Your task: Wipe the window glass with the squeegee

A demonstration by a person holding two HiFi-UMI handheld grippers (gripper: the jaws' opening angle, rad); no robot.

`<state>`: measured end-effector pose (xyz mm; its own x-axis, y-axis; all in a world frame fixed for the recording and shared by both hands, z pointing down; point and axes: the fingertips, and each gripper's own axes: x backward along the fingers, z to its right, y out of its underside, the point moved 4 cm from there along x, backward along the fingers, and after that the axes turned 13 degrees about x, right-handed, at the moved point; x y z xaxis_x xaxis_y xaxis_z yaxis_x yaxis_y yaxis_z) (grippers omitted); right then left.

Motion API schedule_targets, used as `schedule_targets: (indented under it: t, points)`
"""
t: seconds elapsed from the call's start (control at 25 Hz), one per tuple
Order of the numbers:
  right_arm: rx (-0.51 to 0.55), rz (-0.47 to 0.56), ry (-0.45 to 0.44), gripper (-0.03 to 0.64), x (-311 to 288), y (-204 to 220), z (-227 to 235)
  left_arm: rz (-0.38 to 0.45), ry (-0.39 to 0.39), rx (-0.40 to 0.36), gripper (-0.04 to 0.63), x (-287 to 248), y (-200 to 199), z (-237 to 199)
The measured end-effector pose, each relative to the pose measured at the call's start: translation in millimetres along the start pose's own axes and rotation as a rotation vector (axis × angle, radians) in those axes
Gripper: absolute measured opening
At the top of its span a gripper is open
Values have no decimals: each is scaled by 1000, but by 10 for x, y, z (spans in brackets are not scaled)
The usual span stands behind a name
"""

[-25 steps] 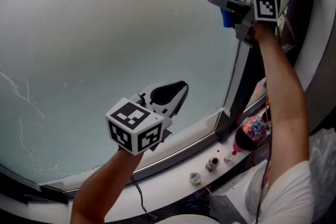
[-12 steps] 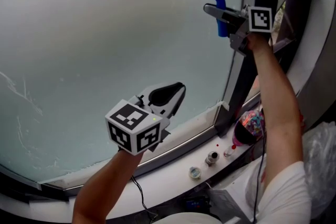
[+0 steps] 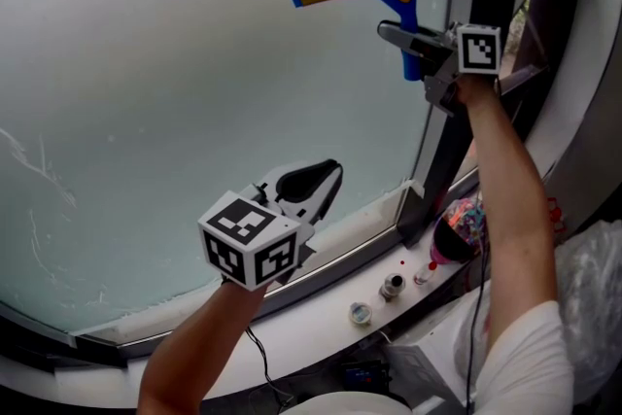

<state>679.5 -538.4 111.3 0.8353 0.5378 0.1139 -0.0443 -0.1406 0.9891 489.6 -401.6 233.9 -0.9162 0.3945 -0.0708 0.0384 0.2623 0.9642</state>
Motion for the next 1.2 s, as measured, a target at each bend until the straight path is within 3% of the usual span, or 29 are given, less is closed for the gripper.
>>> schedule_targets:
  t: [1.2]
  points:
    - [-102,-19,1,83,145,1197,-169,-79,-21,79,48,15,640,-42]
